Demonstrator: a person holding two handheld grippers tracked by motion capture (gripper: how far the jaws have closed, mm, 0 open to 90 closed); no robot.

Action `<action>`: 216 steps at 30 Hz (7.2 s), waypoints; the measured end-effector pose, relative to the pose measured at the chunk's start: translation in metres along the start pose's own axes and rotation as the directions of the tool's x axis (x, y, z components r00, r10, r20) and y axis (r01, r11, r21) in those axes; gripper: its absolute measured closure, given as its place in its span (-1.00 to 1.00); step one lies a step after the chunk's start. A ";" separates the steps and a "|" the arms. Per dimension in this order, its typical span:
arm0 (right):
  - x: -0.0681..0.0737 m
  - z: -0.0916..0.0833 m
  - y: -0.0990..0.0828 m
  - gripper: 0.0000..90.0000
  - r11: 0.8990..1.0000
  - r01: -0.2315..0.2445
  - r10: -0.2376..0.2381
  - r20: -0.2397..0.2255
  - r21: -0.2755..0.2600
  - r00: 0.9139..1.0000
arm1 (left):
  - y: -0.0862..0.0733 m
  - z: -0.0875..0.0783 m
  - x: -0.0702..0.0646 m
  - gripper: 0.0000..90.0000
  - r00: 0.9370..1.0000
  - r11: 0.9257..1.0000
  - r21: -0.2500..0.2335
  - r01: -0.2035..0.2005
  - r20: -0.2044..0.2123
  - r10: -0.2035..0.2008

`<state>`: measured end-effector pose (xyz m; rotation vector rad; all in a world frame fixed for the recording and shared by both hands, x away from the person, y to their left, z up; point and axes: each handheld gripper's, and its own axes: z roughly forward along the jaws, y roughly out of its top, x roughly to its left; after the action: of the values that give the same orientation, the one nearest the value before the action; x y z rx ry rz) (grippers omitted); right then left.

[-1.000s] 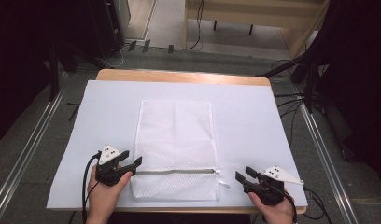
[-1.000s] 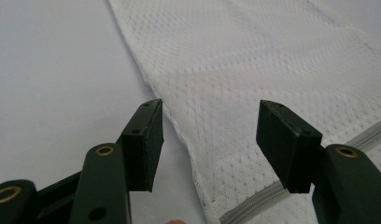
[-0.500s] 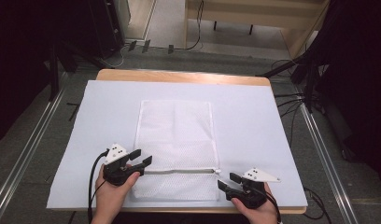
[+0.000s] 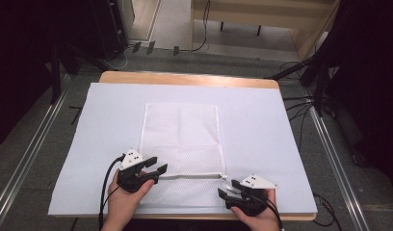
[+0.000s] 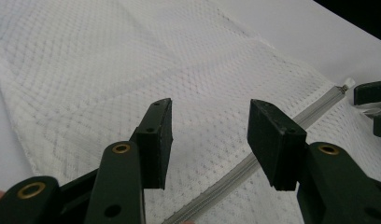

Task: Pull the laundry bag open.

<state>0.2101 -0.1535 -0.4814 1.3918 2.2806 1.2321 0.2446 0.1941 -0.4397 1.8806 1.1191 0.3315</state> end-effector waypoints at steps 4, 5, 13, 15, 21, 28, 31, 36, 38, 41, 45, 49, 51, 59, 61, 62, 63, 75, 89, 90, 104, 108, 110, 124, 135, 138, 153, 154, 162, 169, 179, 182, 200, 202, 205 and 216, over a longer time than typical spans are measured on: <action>0.004 0.003 0.000 -0.14 1.000 0.005 -0.005 0.004 -0.003 1.000 | 0.001 0.004 -0.004 0.13 1.000 1.000 0.006 -0.009 0.020 0.009; 0.005 0.004 0.000 -0.14 1.000 0.012 -0.012 0.009 -0.004 1.000 | 0.001 0.005 -0.006 0.13 1.000 1.000 0.005 -0.008 0.024 0.008; 0.019 0.013 -0.003 0.08 0.998 0.046 -0.044 0.088 -0.030 0.995 | 0.005 0.008 -0.028 0.14 0.997 0.999 0.016 -0.051 0.065 0.049; 0.025 0.014 -0.005 0.29 0.997 0.069 -0.062 0.159 -0.034 0.985 | 0.007 0.012 -0.036 0.14 0.994 0.998 0.020 -0.062 0.091 0.060; 0.020 0.013 -0.008 0.93 0.997 0.022 -0.008 0.190 -0.075 0.982 | 0.009 0.034 -0.064 0.13 0.983 0.992 0.059 -0.114 0.153 0.104; 0.017 0.012 -0.006 1.00 0.997 0.016 -0.007 0.125 -0.078 0.992 | 0.022 0.063 -0.092 0.27 0.975 0.986 0.086 -0.144 0.183 0.126; 0.020 0.010 -0.004 1.00 0.995 0.037 -0.027 0.110 -0.094 0.994 | 0.028 0.074 -0.100 0.37 0.972 0.984 0.098 -0.148 0.197 0.126; 0.023 0.006 0.000 1.00 0.992 0.061 -0.048 0.116 -0.112 0.992 | 0.041 0.088 -0.109 0.30 0.974 0.982 0.132 -0.132 0.203 0.104; 0.023 0.006 0.000 1.00 0.991 0.063 -0.050 0.114 -0.114 0.992 | 0.045 0.092 -0.114 0.22 0.976 0.982 0.139 -0.131 0.189 0.104; 0.024 0.006 0.000 1.00 0.991 0.064 -0.051 0.110 -0.115 0.993 | 0.048 0.099 -0.123 0.08 0.981 0.976 0.166 -0.138 0.159 0.111; 0.026 0.005 0.001 1.00 0.990 0.075 -0.063 0.105 -0.120 0.992 | 0.050 0.111 -0.130 -0.04 0.988 0.970 0.216 -0.108 0.127 0.082; 0.028 0.005 0.001 1.00 0.990 0.081 -0.069 0.103 -0.119 0.992 | 0.051 0.116 -0.134 -0.08 0.992 0.963 0.247 -0.113 0.089 0.094; 0.028 0.005 0.001 1.00 0.989 0.086 -0.073 0.103 -0.118 0.992 | 0.050 0.117 -0.134 -0.07 0.991 0.959 0.255 -0.124 0.082 0.107; 0.028 0.006 0.001 1.00 0.989 0.094 -0.082 0.103 -0.114 0.991 | 0.054 0.109 -0.126 0.29 0.991 0.964 0.250 -0.093 0.112 0.067; 0.027 0.006 0.001 1.00 0.989 0.092 -0.080 0.103 -0.113 0.991 | 0.055 0.106 -0.124 0.31 0.991 0.966 0.242 -0.093 0.116 0.066; 0.027 0.006 0.001 1.00 0.990 0.088 -0.076 0.102 -0.111 0.992 | 0.055 0.105 -0.123 0.34 0.991 0.967 0.239 -0.091 0.119 0.064; 0.027 0.006 0.001 1.00 0.990 0.085 -0.073 0.104 -0.112 0.992 | 0.054 0.104 -0.123 0.36 0.990 0.968 0.235 -0.090 0.127 0.061; 0.026 0.005 0.002 1.00 0.989 0.082 -0.069 0.109 -0.124 0.992 | 0.051 0.094 -0.111 0.78 0.984 0.972 0.229 -0.053 0.176 0.012; 0.024 0.003 0.003 1.00 0.986 0.085 -0.069 0.112 -0.142 0.991 | 0.044 0.090 -0.094 0.91 0.967 0.975 0.222 0.019 0.243 -0.074; 0.024 0.003 0.003 1.00 0.986 0.085 -0.069 0.112 -0.144 0.991 | 0.044 0.089 -0.093 0.93 0.966 0.975 0.221 0.020 0.245 -0.076; 0.024 -0.002 0.006 1.00 0.982 0.094 -0.071 0.139 -0.161 0.988 | 0.035 0.085 -0.084 0.94 0.964 0.981 0.187 0.046 0.250 -0.093; 0.026 -0.002 0.007 1.00 0.981 0.107 -0.083 0.152 -0.162 0.985 | 0.033 0.083 -0.082 0.95 0.966 0.982 0.184 0.043 0.245 -0.088; 0.026 -0.002 0.008 1.00 0.980 0.116 -0.090 0.161 -0.162 0.983 | 0.031 0.083 -0.079 0.95 0.964 0.982 0.184 0.052 0.249 -0.098; 0.024 -0.006 0.009 1.00 0.979 0.113 -0.083 0.172 -0.171 0.982 | 0.022 0.072 -0.059 0.95 0.973 0.982 0.170 0.078 0.203 -0.112; 0.022 -0.009 0.011 1.00 0.977 0.113 -0.081 0.175 -0.182 0.981 | 0.012 0.053 -0.033 0.95 0.980 0.982 0.158 0.101 0.156 -0.125; 0.022 -0.009 0.011 1.00 0.977 0.116 -0.084 0.176 -0.181 0.981 | 0.008 0.047 -0.025 0.95 0.980 0.982 0.154 0.113 0.145 -0.135; 0.015 -0.014 0.013 1.00 0.977 0.103 -0.066 0.199 -0.186 0.978 | -0.008 0.008 0.022 0.95 0.979 0.975 0.112 0.190 0.047 -0.196; 0.016 -0.014 0.013 1.00 0.977 0.103 -0.065 0.200 -0.186 0.978 | -0.009 0.006 0.025 0.95 0.980 0.975 0.109 0.191 0.042 -0.197; 0.014 -0.014 0.014 1.00 0.977 0.101 -0.062 0.200 -0.190 0.978 | -0.015 -0.014 0.046 0.95 0.973 0.970 0.084 0.229 0.003 -0.230; 0.013 -0.015 0.014 1.00 0.976 0.101 -0.061 0.203 -0.195 0.977 | -0.020 -0.026 0.055 0.95 0.969 0.967 0.070 0.246 -0.011 -0.246; 0.013 -0.016 0.013 1.00 0.976 0.098 -0.058 0.205 -0.192 0.977 | -0.031 -0.040 0.063 0.94 0.967 0.965 0.065 0.256 -0.029 -0.255; 0.014 -0.016 0.012 1.00 0.978 0.089 -0.049 0.203 -0.190 0.978 | -0.033 -0.044 0.064 0.92 0.969 0.969 0.032 0.244 0.024 -0.244; -0.005 -0.028 0.012 -0.19 0.969 0.032 -0.011 0.087 -0.244 0.996 | -0.035 -0.056 0.073 -0.62 0.971 0.977 -0.115 0.178 -0.143 -0.193; -0.011 -0.030 0.012 -0.21 0.968 0.021 0.004 0.097 -0.250 0.995 | -0.035 -0.057 0.074 -0.66 0.972 0.978 -0.120 0.172 -0.140 -0.188; -0.020 -0.034 0.013 -0.27 0.967 0.000 0.028 0.104 -0.256 0.994 | -0.035 -0.057 0.075 -0.74 0.981 0.984 -0.119 0.130 -0.125 -0.145; -0.055 -0.047 0.010 -0.46 0.966 -0.037 0.076 0.146 -0.254 0.986 | -0.037 -0.060 0.081 -0.80 0.984 0.990 -0.107 0.094 -0.142 -0.109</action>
<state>0.2210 -0.2220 -0.4572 1.4134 1.9189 1.3253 0.2321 0.3002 -0.4523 1.7268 1.2695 0.4666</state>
